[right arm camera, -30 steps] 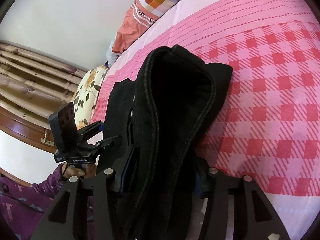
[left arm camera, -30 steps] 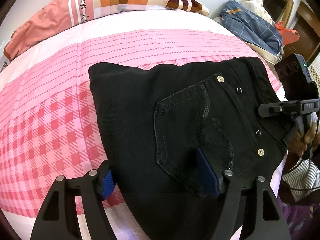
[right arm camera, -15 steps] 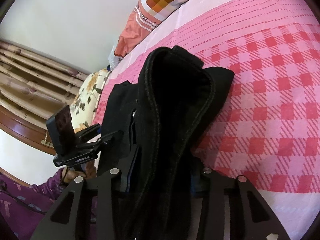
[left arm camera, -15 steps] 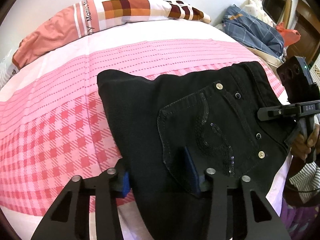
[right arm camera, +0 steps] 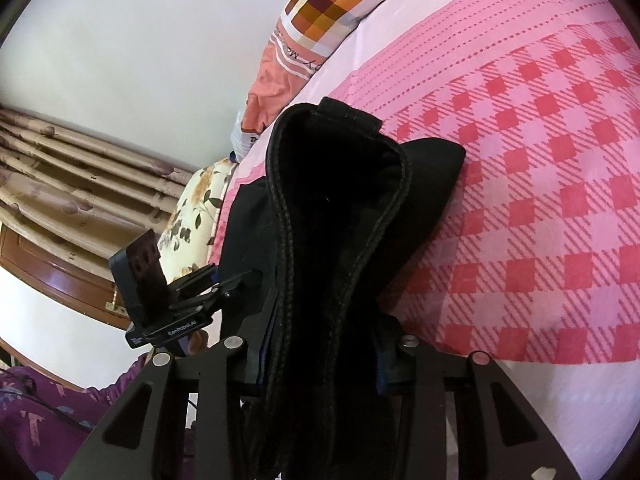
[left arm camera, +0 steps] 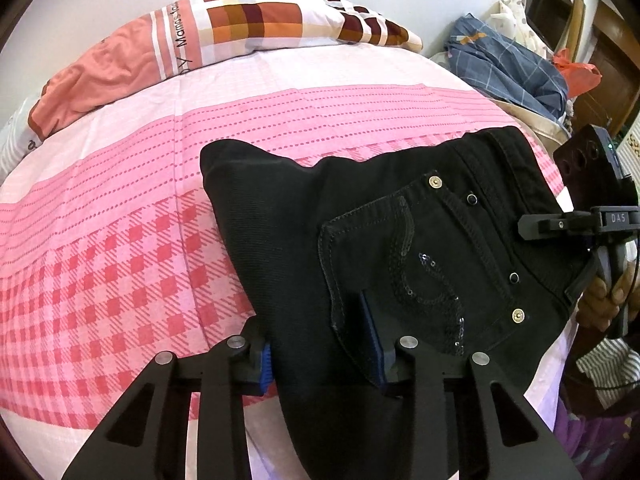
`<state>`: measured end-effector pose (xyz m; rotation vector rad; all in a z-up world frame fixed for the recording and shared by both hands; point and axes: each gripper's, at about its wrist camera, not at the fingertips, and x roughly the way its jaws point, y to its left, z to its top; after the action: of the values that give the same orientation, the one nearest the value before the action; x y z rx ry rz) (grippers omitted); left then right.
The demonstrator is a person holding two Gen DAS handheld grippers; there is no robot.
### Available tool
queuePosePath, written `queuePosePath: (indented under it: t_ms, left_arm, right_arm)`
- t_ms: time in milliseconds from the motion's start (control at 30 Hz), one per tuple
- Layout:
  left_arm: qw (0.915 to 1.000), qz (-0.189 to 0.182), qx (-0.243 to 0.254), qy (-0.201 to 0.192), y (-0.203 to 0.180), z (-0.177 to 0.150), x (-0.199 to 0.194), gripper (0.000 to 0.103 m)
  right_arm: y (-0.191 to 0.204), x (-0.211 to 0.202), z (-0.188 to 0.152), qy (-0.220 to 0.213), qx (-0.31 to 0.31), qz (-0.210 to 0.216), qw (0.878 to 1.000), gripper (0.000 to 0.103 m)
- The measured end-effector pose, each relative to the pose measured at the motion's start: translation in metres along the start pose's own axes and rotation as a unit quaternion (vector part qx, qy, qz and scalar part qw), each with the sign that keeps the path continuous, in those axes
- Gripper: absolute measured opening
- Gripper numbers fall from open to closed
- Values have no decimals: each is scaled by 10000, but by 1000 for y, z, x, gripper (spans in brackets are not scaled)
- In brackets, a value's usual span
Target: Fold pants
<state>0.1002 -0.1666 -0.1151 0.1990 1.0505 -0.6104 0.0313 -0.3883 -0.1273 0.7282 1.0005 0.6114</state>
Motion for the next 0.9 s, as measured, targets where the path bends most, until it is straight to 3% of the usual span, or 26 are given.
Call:
queuePosePath:
  t_ms: [367, 467, 733, 833, 900]
  left_arm:
    - [9998, -85, -97, 146, 6, 0, 6, 41]
    - [9997, -101, -162, 173, 7, 0, 9, 49]
    - [9993, -209, -239, 173, 9, -2, 12, 53]
    - [9999, -130, -75, 66, 5, -4, 8, 48]
    - [10000, -28, 27, -34, 0, -3, 3, 36]
  right_arm:
    - [3, 9, 3, 226, -100, -235, 9994, 42]
    - [8, 12, 2, 261, -152, -280, 9991, 44]
    - [12, 12, -2, 235, -241, -361, 9988, 41]
    - [12, 12, -2, 189, -234, -308, 9991, 39]
    - [12, 12, -4, 120, -147, -197, 9996, 37]
